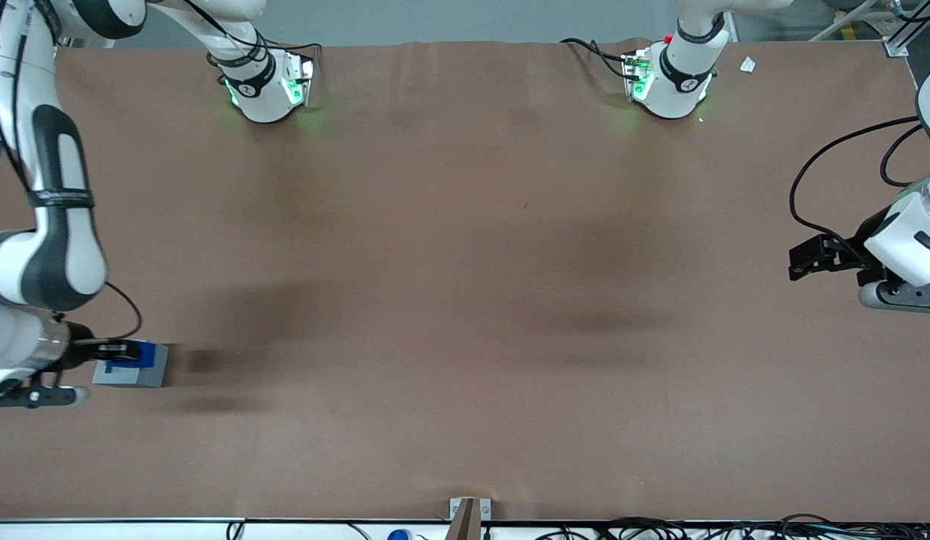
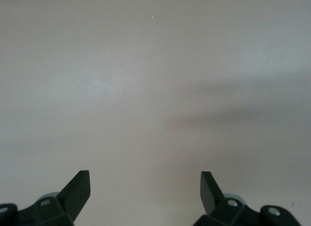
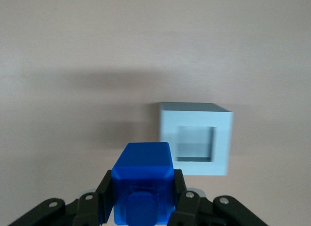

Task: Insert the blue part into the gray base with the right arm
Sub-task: 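Carry the blue block over the gray base's square opening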

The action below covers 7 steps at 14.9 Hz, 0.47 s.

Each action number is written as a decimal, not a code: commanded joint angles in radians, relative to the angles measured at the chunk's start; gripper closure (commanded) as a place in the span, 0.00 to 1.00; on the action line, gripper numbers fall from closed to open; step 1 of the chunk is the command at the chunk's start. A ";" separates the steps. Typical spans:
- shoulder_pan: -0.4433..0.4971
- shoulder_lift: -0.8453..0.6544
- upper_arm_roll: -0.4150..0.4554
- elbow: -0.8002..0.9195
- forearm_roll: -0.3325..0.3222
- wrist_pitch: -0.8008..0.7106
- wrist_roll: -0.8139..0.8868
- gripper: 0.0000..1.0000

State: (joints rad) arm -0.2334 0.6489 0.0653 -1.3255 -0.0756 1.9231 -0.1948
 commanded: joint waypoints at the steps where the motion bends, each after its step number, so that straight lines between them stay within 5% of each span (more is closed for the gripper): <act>1: -0.052 0.008 0.014 0.000 -0.007 0.000 -0.095 0.99; 7: -0.067 0.024 0.016 -0.001 0.005 0.063 -0.086 1.00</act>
State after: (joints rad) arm -0.2931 0.6694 0.0683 -1.3259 -0.0749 1.9608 -0.2866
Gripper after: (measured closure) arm 0.489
